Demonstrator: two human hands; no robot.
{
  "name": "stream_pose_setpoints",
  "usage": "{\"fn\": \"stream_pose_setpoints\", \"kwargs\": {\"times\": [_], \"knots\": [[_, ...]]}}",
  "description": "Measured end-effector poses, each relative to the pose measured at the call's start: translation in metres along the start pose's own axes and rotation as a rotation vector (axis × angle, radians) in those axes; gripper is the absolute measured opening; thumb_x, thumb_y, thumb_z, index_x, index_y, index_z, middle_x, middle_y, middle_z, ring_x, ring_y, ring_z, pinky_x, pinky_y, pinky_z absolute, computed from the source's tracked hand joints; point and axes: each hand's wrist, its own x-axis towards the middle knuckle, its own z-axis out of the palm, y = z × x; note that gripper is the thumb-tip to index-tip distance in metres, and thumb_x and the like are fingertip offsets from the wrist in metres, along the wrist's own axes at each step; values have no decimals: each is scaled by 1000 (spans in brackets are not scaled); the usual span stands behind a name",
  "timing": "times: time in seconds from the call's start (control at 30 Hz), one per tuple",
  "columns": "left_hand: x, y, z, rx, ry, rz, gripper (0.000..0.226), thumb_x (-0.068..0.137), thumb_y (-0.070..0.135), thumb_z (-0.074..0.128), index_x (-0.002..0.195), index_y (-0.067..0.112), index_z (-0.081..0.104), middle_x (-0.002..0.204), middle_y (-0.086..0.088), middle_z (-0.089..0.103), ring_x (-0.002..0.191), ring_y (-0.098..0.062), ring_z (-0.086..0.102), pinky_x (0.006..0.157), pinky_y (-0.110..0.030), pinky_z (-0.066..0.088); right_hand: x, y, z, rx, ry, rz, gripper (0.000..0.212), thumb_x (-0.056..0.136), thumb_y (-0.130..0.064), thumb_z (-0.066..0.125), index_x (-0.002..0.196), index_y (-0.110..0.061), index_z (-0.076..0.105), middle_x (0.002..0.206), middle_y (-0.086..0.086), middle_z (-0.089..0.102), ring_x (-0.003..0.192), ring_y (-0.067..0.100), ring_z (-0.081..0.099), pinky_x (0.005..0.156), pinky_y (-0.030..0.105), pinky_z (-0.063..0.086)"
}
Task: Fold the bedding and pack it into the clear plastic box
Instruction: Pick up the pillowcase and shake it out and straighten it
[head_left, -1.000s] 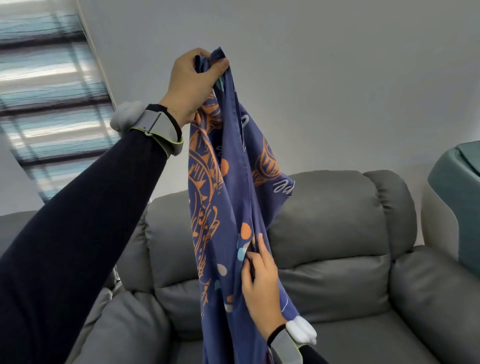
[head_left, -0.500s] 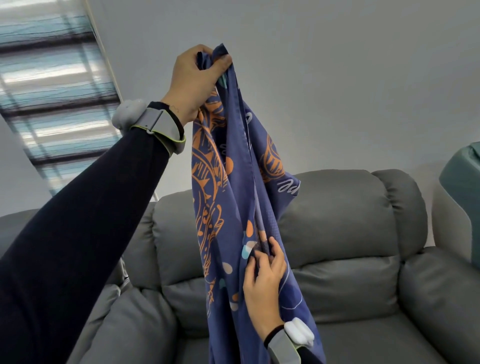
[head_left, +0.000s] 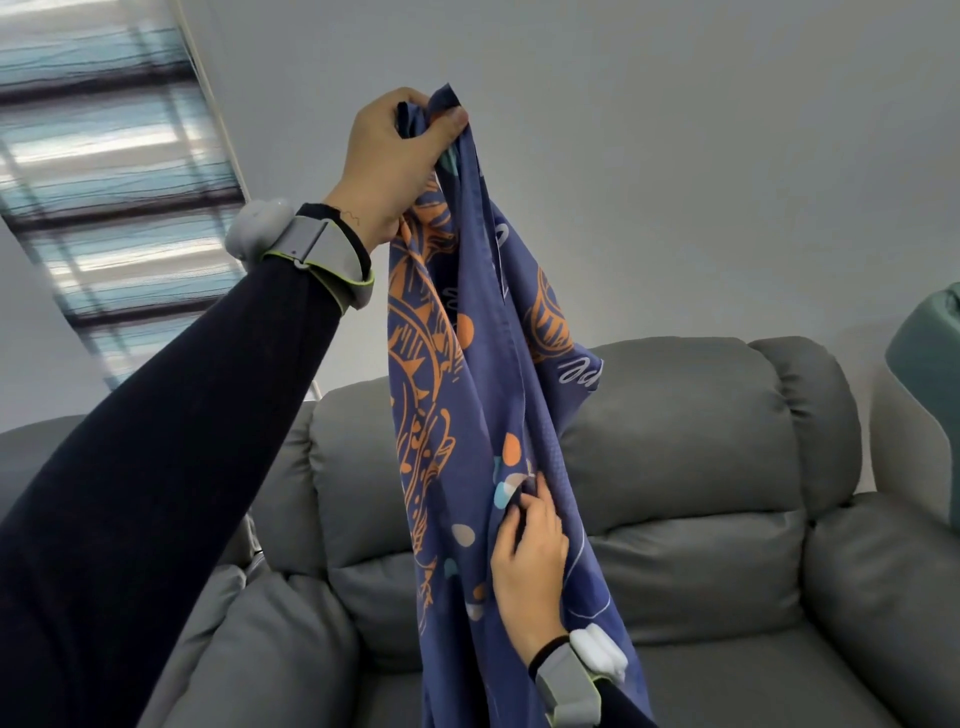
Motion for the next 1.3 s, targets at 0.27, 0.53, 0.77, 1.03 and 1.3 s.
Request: {"fn": "stream_pose_setpoints", "kwargs": {"times": [0.27, 0.53, 0.77, 1.03, 1.3], "knots": [[-3, 1, 1, -9, -12, 5, 16, 81, 26, 71, 73, 22, 59, 70, 6, 59, 67, -7, 57, 68, -23, 51, 6, 4, 14, 64, -326, 60, 46, 99, -20, 37, 146, -16, 32, 149, 6, 36, 137, 24, 35, 115, 40, 30], [-1, -11, -13, 67, 62, -5, 21, 83, 26, 70, 68, 27, 55, 67, 9, 55, 62, -3, 53, 65, -23, 47, 3, 24, -7, -147, -43, -85, 29, 93, -28, 32, 106, -18, 55, 117, 9, 52, 107, 28, 48, 99, 41, 35], [4, -24, -31, 156, 219, -27, 27, 81, 28, 68, 65, 27, 46, 64, 10, 46, 61, -6, 45, 63, -22, 41, 34, 38, -57, -155, 309, -183, 31, 93, -24, 43, 100, -4, 65, 121, 22, 60, 113, 37, 56, 89, 45, 45], [-3, -32, -33, 196, 285, -31, 33, 83, 31, 61, 61, 28, 36, 60, 11, 36, 55, -4, 36, 62, -25, 34, 85, 41, -114, -226, 438, -251, 22, 94, -18, 52, 98, -5, 69, 99, 13, 67, 88, 35, 64, 77, 46, 49], [-5, -34, -45, 195, 373, -93, 37, 78, 33, 63, 56, 26, 35, 55, 7, 35, 50, -3, 32, 59, -24, 32, 126, 41, -121, -518, 524, -487, 12, 89, -19, 65, 97, -16, 73, 124, 16, 63, 107, 34, 61, 113, 48, 23]]}}
